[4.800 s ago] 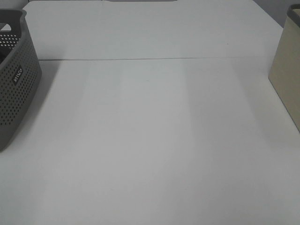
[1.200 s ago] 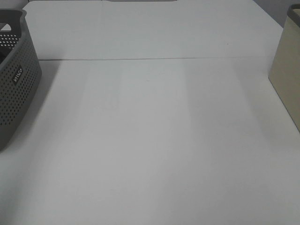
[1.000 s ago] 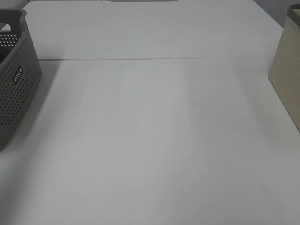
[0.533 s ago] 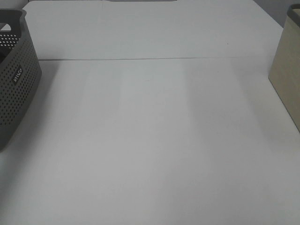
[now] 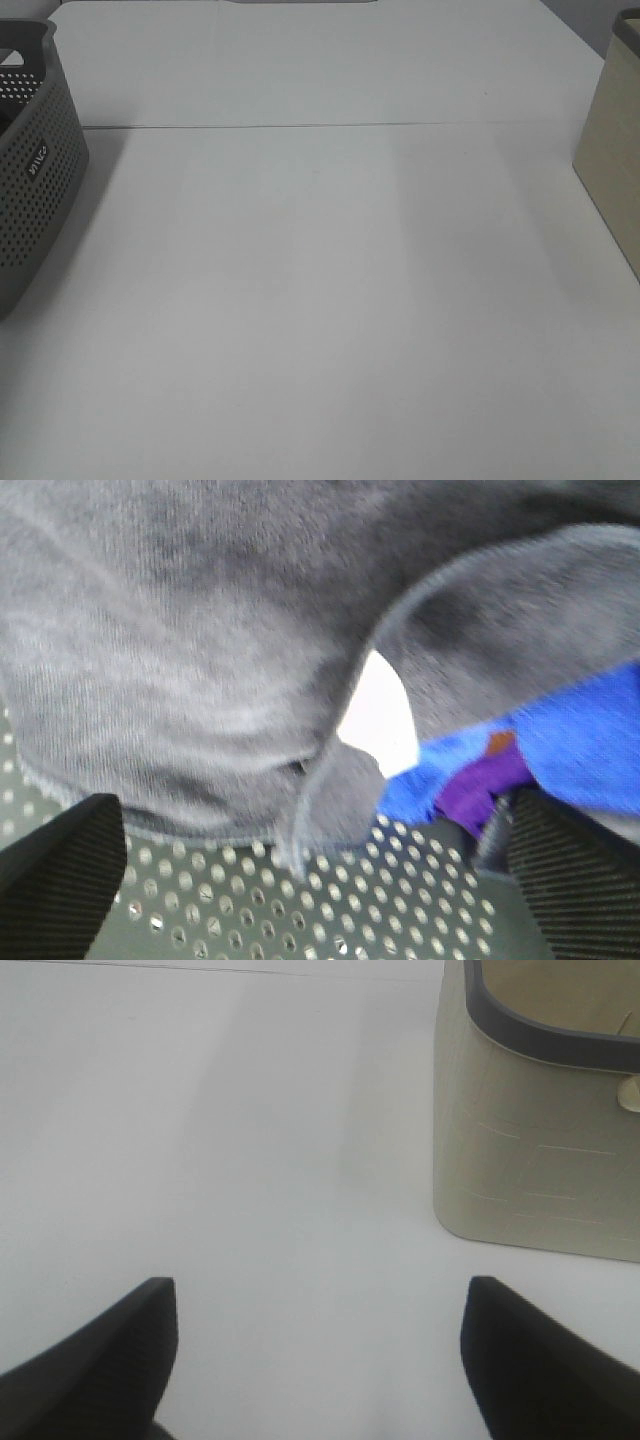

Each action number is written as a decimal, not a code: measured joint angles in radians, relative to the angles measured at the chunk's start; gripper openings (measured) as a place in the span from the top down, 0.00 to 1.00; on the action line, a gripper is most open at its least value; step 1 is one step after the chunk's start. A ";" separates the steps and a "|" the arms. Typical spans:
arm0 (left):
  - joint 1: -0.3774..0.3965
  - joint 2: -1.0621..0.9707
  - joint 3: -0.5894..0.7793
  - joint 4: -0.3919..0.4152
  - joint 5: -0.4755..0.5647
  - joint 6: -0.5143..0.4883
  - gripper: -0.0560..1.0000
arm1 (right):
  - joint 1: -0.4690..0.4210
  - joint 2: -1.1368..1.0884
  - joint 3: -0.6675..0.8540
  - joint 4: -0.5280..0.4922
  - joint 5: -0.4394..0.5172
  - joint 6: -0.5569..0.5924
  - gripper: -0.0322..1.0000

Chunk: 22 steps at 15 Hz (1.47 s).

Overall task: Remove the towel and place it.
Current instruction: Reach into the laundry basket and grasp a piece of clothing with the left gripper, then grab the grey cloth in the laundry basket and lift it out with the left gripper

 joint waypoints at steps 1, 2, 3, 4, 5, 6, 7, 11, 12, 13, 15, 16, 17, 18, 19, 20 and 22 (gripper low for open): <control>0.000 0.025 -0.014 0.005 -0.008 0.000 0.02 | 0.000 0.000 0.000 0.000 0.000 0.000 0.24; 0.000 0.048 -0.028 0.006 -0.006 0.000 0.02 | 0.000 0.000 0.000 0.000 0.000 0.000 0.24; 0.000 0.068 -0.040 0.005 -0.004 0.000 0.02 | 0.000 0.000 0.000 0.000 0.000 0.000 0.24; 0.000 0.076 -0.045 0.001 0.000 0.000 0.02 | 0.000 0.000 0.000 0.000 -0.001 0.000 0.24; 0.000 0.078 -0.049 -0.002 0.008 0.000 0.02 | 0.000 0.000 0.000 0.000 -0.001 0.000 0.24; 0.000 0.078 -0.049 -0.004 0.018 0.000 0.03 | 0.000 0.000 0.000 0.000 -0.001 0.000 0.24; 0.000 0.078 -0.049 -0.006 0.021 0.000 0.05 | 0.000 0.000 0.000 0.000 -0.001 0.000 0.24; 0.012 0.080 -0.049 -0.024 0.000 0.014 0.19 | 0.000 0.000 0.000 0.000 -0.001 0.000 0.24; 0.023 0.083 -0.049 -0.027 -0.004 0.017 0.20 | 0.000 0.000 0.000 0.000 -0.001 0.000 0.24; 0.036 0.091 -0.049 -0.030 -0.001 0.018 0.21 | 0.000 0.000 0.000 0.000 -0.001 0.000 0.24; 0.049 0.102 -0.049 -0.036 0.004 0.018 0.23 | 0.000 0.000 0.000 0.000 -0.001 0.001 0.24; 0.050 0.103 -0.049 -0.053 0.003 0.018 0.29 | 0.000 0.000 0.000 0.000 -0.001 0.002 0.24; 0.050 0.103 -0.049 -0.067 0.002 0.018 0.37 | 0.000 0.000 0.000 0.000 -0.001 0.003 0.24; 0.050 0.103 -0.049 -0.083 0.002 0.019 0.47 | 0.000 0.000 0.000 0.000 -0.001 0.003 0.24; 0.050 0.103 -0.049 -0.099 0.000 0.019 0.57 | 0.000 0.000 0.000 0.000 -0.001 0.003 0.24; 0.050 0.103 -0.049 -0.108 0.000 0.019 0.67 | 0.000 0.000 0.000 0.000 -0.001 0.003 0.24; 0.050 0.103 -0.049 -0.115 0.000 0.018 0.75 | 0.000 0.000 0.000 0.000 -0.001 0.003 0.24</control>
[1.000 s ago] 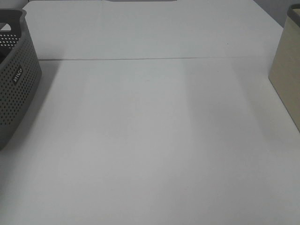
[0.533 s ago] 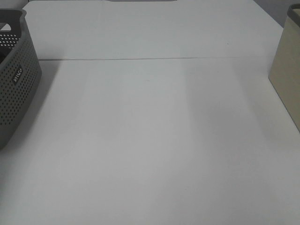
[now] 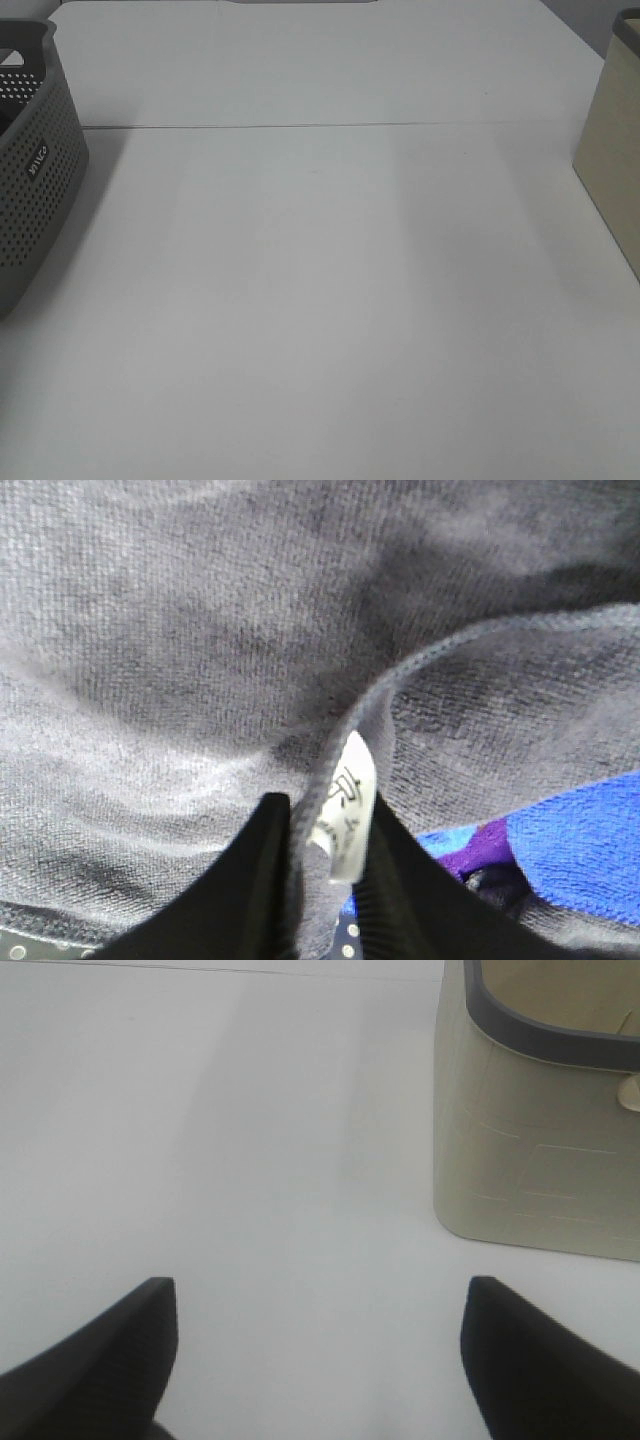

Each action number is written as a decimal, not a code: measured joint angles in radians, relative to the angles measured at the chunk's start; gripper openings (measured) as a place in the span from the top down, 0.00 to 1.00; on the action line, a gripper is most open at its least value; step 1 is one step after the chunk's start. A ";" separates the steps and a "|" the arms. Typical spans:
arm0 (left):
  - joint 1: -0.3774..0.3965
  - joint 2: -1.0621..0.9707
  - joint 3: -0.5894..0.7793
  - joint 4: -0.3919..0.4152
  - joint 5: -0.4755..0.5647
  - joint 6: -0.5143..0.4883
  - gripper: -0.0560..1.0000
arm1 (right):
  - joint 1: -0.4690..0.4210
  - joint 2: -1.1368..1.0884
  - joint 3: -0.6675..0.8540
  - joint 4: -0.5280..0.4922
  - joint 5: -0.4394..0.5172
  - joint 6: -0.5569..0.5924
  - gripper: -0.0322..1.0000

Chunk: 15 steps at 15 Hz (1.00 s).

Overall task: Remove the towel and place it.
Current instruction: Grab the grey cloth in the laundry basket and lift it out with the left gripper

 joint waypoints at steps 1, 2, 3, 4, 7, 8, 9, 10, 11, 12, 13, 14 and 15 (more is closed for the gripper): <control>0.000 0.000 0.000 -0.002 0.000 -0.019 0.76 | 0.000 0.000 0.000 0.000 0.000 0.000 0.24; 0.000 0.000 0.000 -0.007 0.000 -0.039 0.76 | 0.000 0.000 0.000 0.000 0.000 0.000 0.24; 0.000 0.000 0.000 -0.011 -0.001 -0.051 0.76 | 0.000 0.000 0.000 0.000 0.000 0.000 0.24; 0.000 0.000 0.000 -0.012 -0.004 -0.058 0.78 | 0.000 0.000 0.000 0.000 0.000 0.000 0.24; -0.004 -0.008 0.000 -0.005 -0.001 -0.061 0.94 | 0.000 0.000 0.000 0.000 0.000 0.000 0.24; -0.012 -0.024 -0.001 0.011 0.017 -0.062 0.95 | 0.000 0.000 0.000 0.000 0.000 0.000 0.24; -0.023 -0.050 -0.009 0.014 0.035 -0.063 0.95 | 0.000 0.000 0.000 0.000 0.000 0.000 0.24; -0.034 -0.088 -0.022 0.014 0.048 -0.073 0.95 | 0.000 0.000 0.000 0.000 0.000 0.000 0.24; -0.048 -0.132 -0.035 0.006 0.051 -0.079 0.95 | 0.000 0.000 0.000 0.000 0.000 0.000 0.24; -0.086 -0.217 -0.041 -0.018 0.053 -0.082 0.95 | 0.000 0.000 0.000 0.000 0.000 0.000 0.24; -0.112 -0.261 -0.041 -0.026 0.053 -0.082 0.95 | 0.000 0.000 0.000 0.000 0.000 0.000 0.24; -0.141 -0.308 -0.041 -0.031 0.053 -0.082 0.95 | 0.000 0.000 0.000 0.000 0.000 0.000 0.24; -0.171 -0.357 -0.041 -0.037 0.054 -0.082 0.95 | 0.000 0.000 0.000 0.000 0.000 0.000 0.24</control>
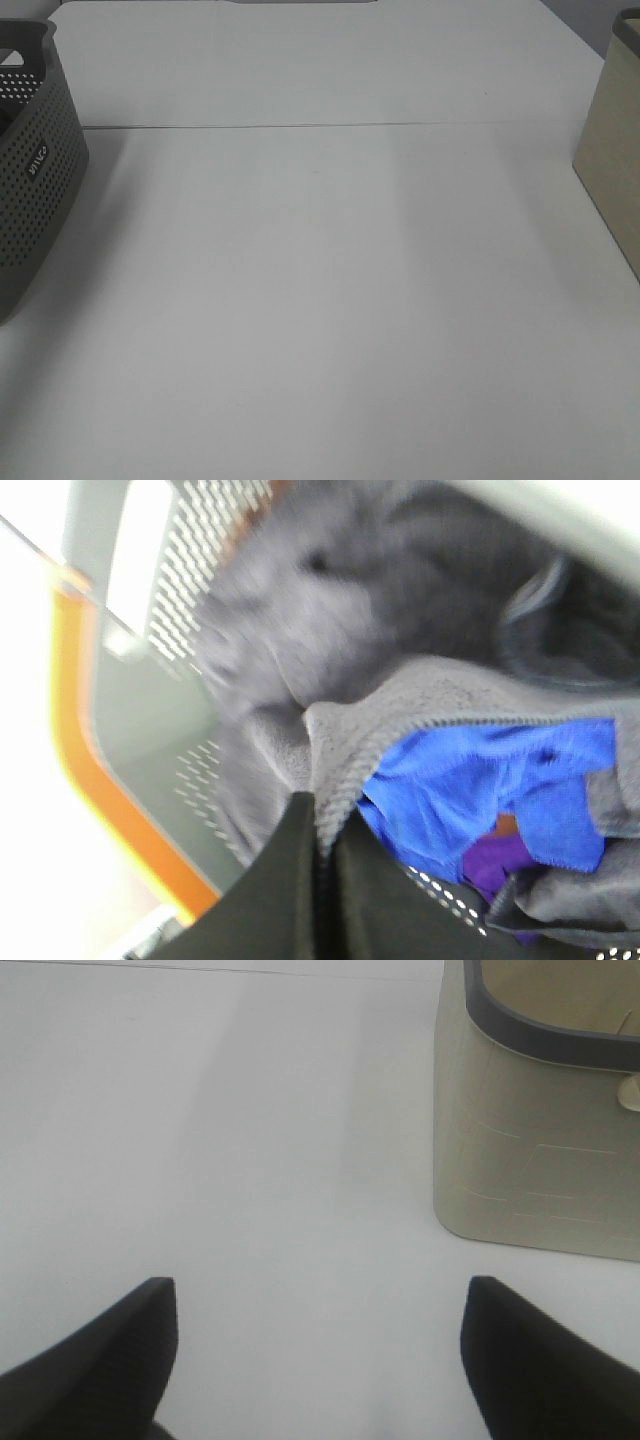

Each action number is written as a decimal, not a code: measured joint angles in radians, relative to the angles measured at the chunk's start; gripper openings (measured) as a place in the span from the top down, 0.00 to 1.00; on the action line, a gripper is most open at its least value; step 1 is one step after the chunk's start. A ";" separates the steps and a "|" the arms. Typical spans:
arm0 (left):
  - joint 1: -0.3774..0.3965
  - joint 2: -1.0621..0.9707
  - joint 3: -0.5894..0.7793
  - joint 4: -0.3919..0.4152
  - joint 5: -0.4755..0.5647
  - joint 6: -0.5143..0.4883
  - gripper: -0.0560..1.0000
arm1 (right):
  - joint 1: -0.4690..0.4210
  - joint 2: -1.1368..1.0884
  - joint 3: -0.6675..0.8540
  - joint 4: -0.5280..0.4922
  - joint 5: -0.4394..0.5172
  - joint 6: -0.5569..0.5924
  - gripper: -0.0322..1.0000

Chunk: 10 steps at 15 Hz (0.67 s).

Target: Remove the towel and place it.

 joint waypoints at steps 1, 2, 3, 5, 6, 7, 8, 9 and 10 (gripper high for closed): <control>-0.014 -0.020 0.000 0.000 0.000 0.000 0.95 | 0.000 0.000 0.000 0.000 0.000 0.000 0.24; -0.034 -0.066 0.000 0.000 0.000 0.000 0.95 | 0.000 0.000 0.000 0.000 0.000 0.000 0.24; -0.052 -0.116 0.000 0.000 0.000 0.000 0.95 | 0.000 0.000 0.000 0.000 0.000 0.000 0.24; -0.076 -0.211 0.000 -0.001 -0.001 0.000 0.95 | 0.000 0.000 0.000 0.000 0.000 0.000 0.24; -0.081 -0.236 0.000 -0.002 -0.004 0.000 0.95 | 0.000 0.000 0.000 0.000 0.000 0.000 0.24; -0.112 -0.326 -0.001 -0.006 -0.021 -0.010 0.95 | 0.000 0.000 0.000 0.000 0.000 0.000 0.24; -0.135 -0.364 -0.001 -0.010 -0.029 -0.020 0.95 | 0.000 0.000 0.000 0.000 0.000 0.000 0.24; -0.164 -0.396 -0.001 -0.015 -0.033 -0.033 0.95 | 0.000 0.000 0.000 0.000 0.000 0.000 0.24; -0.179 -0.412 -0.001 -0.017 -0.035 -0.038 0.95 | 0.000 0.000 0.000 0.000 0.000 0.000 0.24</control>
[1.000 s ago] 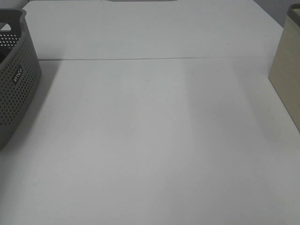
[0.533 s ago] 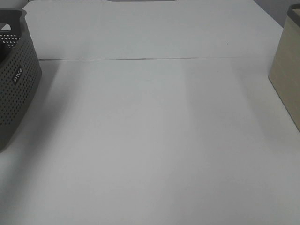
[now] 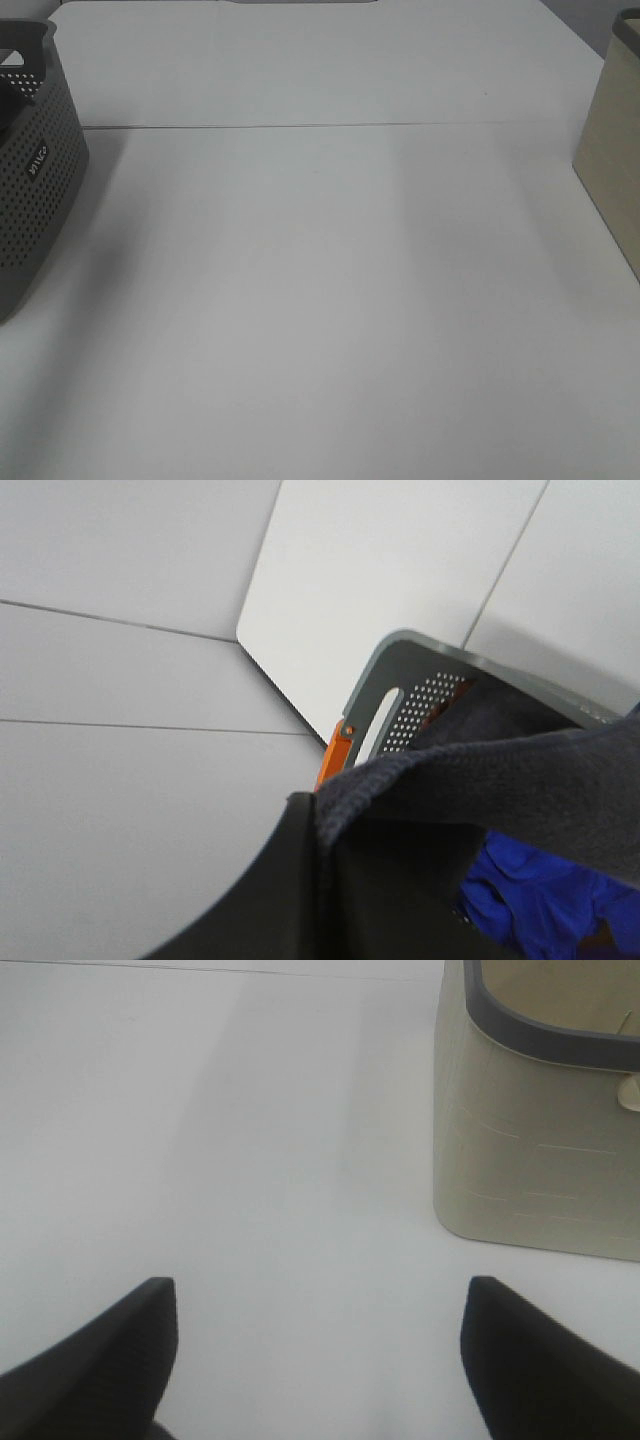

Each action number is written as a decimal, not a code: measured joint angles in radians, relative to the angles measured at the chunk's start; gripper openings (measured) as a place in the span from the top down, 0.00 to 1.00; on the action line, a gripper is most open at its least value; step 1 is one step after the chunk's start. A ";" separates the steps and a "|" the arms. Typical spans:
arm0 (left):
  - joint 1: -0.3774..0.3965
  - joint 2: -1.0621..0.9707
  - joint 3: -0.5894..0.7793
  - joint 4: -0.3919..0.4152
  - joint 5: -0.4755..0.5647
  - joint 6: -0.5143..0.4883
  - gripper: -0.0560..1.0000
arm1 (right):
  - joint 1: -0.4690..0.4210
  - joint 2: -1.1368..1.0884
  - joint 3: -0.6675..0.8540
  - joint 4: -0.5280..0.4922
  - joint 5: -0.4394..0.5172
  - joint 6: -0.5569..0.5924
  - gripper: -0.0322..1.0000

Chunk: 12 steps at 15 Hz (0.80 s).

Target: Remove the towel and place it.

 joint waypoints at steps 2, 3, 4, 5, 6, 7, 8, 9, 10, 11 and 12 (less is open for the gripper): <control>-0.063 -0.048 0.000 -0.026 -0.025 -0.006 0.95 | 0.000 0.000 0.000 0.000 0.000 0.000 0.24; -0.106 -0.066 0.000 -0.053 -0.062 -0.007 0.95 | 0.000 0.000 0.000 0.000 -0.001 0.000 0.24; -0.146 -0.077 0.000 -0.075 -0.104 -0.007 0.95 | 0.000 0.000 0.000 0.000 -0.008 0.000 0.24; -0.177 -0.083 0.000 -0.088 -0.141 -0.007 0.95 | 0.000 0.007 -0.003 0.000 -0.012 0.000 0.24; -0.205 -0.084 0.000 -0.089 -0.163 -0.007 0.95 | 0.000 0.026 -0.009 0.004 -0.024 -0.004 0.24; -0.233 -0.082 0.000 -0.089 -0.175 -0.003 0.95 | 0.000 0.055 -0.015 0.024 -0.050 -0.022 0.24; -0.267 -0.067 0.000 -0.088 -0.199 0.026 0.95 | 0.000 0.117 -0.014 0.105 -0.124 -0.100 0.24; -0.282 -0.053 0.000 -0.088 -0.234 0.050 0.95 | 0.000 0.159 -0.014 0.193 -0.177 -0.160 0.24; -0.297 -0.034 0.000 -0.088 -0.281 0.077 0.95 | 0.000 0.212 -0.014 0.292 -0.230 -0.231 0.24; -0.310 -0.016 0.000 -0.087 -0.321 0.100 0.95 | 0.000 0.271 -0.018 0.379 -0.268 -0.303 0.24; -0.326 0.001 0.000 -0.087 -0.341 0.123 0.95 | 0.000 0.346 -0.022 0.462 -0.292 -0.387 0.24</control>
